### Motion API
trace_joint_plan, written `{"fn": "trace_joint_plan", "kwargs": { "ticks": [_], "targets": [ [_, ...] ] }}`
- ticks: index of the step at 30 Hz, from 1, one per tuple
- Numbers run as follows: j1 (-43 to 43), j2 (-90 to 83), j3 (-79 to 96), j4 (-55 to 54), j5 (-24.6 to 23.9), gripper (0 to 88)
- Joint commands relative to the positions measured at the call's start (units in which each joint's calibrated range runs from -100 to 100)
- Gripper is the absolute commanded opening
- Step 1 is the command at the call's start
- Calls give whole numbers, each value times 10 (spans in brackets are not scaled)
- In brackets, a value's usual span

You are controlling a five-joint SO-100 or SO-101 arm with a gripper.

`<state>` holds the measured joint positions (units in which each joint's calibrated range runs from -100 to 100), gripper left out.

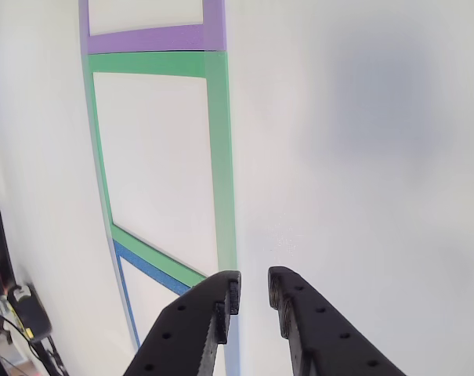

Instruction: Tower of hanoi

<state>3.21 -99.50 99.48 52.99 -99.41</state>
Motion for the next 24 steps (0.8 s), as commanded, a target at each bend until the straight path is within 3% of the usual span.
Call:
{"fn": "trace_joint_plan", "kwargs": {
  "ticks": [1,16,18,24],
  "targets": [
    [0,-5,5,1,-6,0],
    [-2,-3,2,3,-6,0],
    [-1,16,-15,-5,58,0],
    [13,91,-123,-11,316,0]
  ]
}}
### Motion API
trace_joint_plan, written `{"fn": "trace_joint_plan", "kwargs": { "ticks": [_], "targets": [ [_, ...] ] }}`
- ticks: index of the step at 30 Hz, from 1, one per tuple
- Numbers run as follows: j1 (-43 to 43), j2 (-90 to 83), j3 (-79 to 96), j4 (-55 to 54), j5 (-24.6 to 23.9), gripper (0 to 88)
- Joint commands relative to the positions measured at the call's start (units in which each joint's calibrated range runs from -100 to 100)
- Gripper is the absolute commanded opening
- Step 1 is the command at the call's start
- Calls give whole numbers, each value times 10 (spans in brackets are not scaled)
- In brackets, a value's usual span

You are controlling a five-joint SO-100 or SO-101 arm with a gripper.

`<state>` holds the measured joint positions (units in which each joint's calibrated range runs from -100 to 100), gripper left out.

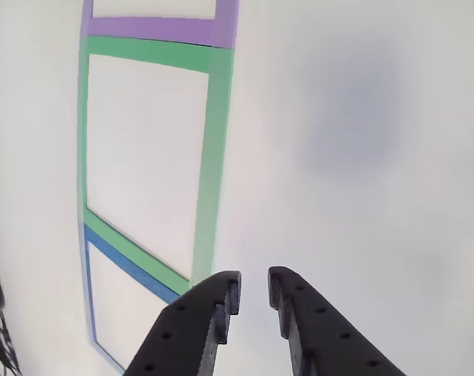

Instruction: Tower of hanoi

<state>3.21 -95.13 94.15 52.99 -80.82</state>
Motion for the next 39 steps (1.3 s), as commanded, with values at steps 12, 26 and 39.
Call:
{"fn": "trace_joint_plan", "kwargs": {
  "ticks": [12,26,39],
  "targets": [
    [27,226,-309,-32,516,0],
    [31,374,-679,162,799,0],
    [79,432,-950,351,1211,0]
  ]
}}
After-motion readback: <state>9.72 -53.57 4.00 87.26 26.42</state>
